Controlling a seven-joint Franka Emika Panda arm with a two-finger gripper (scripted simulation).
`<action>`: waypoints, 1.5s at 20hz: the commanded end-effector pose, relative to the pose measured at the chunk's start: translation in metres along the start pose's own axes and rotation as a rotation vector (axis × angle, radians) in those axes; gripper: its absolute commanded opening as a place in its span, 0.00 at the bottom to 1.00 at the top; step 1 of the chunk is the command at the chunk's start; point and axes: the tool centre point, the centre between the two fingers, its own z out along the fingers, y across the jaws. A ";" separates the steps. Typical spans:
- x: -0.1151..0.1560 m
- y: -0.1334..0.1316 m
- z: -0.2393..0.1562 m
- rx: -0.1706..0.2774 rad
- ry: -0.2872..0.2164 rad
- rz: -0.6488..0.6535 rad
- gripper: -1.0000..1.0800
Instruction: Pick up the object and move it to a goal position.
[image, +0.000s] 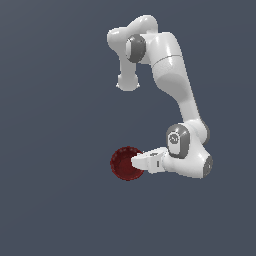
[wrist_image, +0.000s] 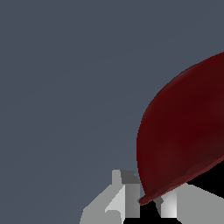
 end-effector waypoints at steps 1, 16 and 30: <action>0.000 0.000 0.000 0.000 0.000 0.000 0.00; -0.009 0.008 -0.003 0.000 0.000 0.000 0.00; -0.083 0.077 -0.032 0.002 0.000 -0.001 0.00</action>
